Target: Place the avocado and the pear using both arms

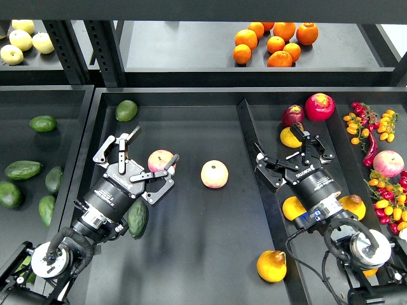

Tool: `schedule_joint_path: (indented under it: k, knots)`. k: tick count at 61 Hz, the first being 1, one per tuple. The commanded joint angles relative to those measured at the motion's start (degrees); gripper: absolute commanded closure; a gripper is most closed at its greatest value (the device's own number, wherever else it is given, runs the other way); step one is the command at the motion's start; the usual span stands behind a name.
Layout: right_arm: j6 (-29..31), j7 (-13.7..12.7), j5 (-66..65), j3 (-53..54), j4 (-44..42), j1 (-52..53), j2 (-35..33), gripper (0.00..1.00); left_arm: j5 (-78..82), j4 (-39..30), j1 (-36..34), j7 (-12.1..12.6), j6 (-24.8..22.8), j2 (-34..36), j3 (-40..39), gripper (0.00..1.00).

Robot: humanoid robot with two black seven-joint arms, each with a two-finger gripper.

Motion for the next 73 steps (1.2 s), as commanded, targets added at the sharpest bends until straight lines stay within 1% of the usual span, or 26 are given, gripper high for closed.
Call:
schedule_joint_path:
  k: [1,8,11,15,17,21,22,26,28,30,36,38,41,44,48,50,56,63,65,70,71,73]
  knots:
    - [0.0,0.0,0.0,-0.1,0.0,0.0,0.0,0.00,-0.1,0.0,-0.1,-0.1,0.0,0.0,0.0,0.00]
    - [0.0,0.0,0.0,-0.2,0.0,0.0,0.0,0.00,0.0,0.1,-0.3,0.1,0.0,0.0,0.0,0.01]
    - [0.0,0.0,0.0,-0.2,0.0,0.0,0.0,0.00,0.4,0.2,-0.7,0.6,0.0,0.0,0.1,0.01]
    - [0.0,0.0,0.1,-0.2,0.0,0.0,0.0,0.00,0.5,0.7,-1.8,2.5,0.0,0.1,0.4,0.01]
    - [0.0,0.0,0.1,-0.2,0.0,0.0,0.0,0.00,0.6,1.3,-2.5,4.5,0.0,1.4,0.4,0.01]
    - [0.0,0.0,0.1,-0.2,0.0,0.0,0.0,0.00,1.1,1.4,-3.4,7.0,0.0,3.1,0.1,0.01]
    - [0.0,0.0,0.1,-0.2,0.0,0.0,0.0,0.00,1.8,1.0,-4.2,7.8,0.0,4.8,0.3,0.01]
    - [0.0,0.0,0.1,-0.2,0.0,0.0,0.0,0.00,2.0,1.2,-5.8,7.8,0.1,7.6,0.8,0.01]
    - [0.0,0.0,0.1,-0.1,0.0,0.1,0.0,0.00,2.0,1.4,-7.3,7.8,0.2,10.4,1.7,0.01]
    - [0.0,0.1,0.1,-0.1,0.0,0.0,0.0,0.00,2.0,1.5,-8.0,7.8,0.3,11.9,2.4,0.01]
    - [-0.1,0.1,0.1,0.2,0.0,0.0,0.0,0.00,2.0,2.4,-13.4,7.8,0.3,19.8,8.1,0.01]
    - [-0.1,0.1,0.0,0.3,0.0,0.1,0.0,0.00,2.0,2.5,-14.4,7.8,0.3,21.2,9.0,0.01]
    - [-0.3,0.1,0.0,0.5,0.0,0.1,0.0,0.00,2.1,2.8,-17.4,7.8,0.2,25.1,12.0,0.01]
    - [-0.5,0.1,0.0,0.6,0.0,0.2,0.0,0.00,2.1,2.8,-19.5,7.8,0.1,27.2,14.2,0.01]
    - [-0.9,0.3,0.0,0.7,0.0,0.3,0.0,0.00,2.4,3.0,-24.6,7.8,0.1,31.1,19.3,0.01]
    - [-0.9,0.4,0.0,0.7,0.0,0.3,0.0,0.00,2.5,3.3,-26.0,7.8,0.0,32.2,20.9,0.01]
    - [-1.3,0.7,0.0,1.2,0.0,0.6,0.0,0.00,3.3,5.0,-34.2,7.8,0.0,37.3,30.4,0.01]
    - [-1.8,0.7,0.0,2.0,0.0,1.1,0.0,0.00,4.2,6.0,-41.1,7.8,0.0,39.1,39.1,0.00]
    - [-2.1,0.7,0.0,2.2,0.0,1.2,0.0,0.00,5.2,6.2,-44.0,7.8,0.0,39.4,42.2,0.00]
    - [-2.6,0.7,0.0,3.0,0.0,1.2,0.0,0.00,7.7,6.7,-48.3,7.8,0.0,40.0,47.2,0.00]
    - [-2.9,0.7,0.0,3.2,0.0,1.2,0.0,0.00,9.6,6.7,-51.4,7.8,0.0,40.3,51.2,0.01]
    - [-3.1,0.7,0.0,3.2,0.0,1.2,0.0,0.00,10.5,6.7,-53.0,7.8,0.0,40.3,53.5,0.01]
